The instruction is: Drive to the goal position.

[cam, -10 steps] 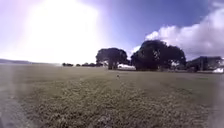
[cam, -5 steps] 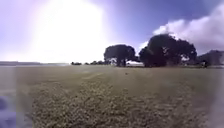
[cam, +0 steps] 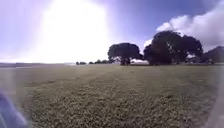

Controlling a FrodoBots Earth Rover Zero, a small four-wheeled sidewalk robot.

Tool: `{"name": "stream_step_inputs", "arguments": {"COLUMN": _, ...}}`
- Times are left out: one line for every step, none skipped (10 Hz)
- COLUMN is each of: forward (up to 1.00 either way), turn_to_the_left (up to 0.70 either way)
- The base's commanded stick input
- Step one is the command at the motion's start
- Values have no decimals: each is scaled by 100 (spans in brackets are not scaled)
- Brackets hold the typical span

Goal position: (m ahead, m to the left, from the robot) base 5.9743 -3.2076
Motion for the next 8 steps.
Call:
{"name": "stream_step_inputs", "arguments": {"forward": 70, "turn_to_the_left": 0}}
{"name": "stream_step_inputs", "arguments": {"forward": 70, "turn_to_the_left": 0}}
{"name": "stream_step_inputs", "arguments": {"forward": 70, "turn_to_the_left": 0}}
{"name": "stream_step_inputs", "arguments": {"forward": 70, "turn_to_the_left": 0}}
{"name": "stream_step_inputs", "arguments": {"forward": 70, "turn_to_the_left": 0}}
{"name": "stream_step_inputs", "arguments": {"forward": 70, "turn_to_the_left": 0}}
{"name": "stream_step_inputs", "arguments": {"forward": 70, "turn_to_the_left": 0}}
{"name": "stream_step_inputs", "arguments": {"forward": 70, "turn_to_the_left": 0}}
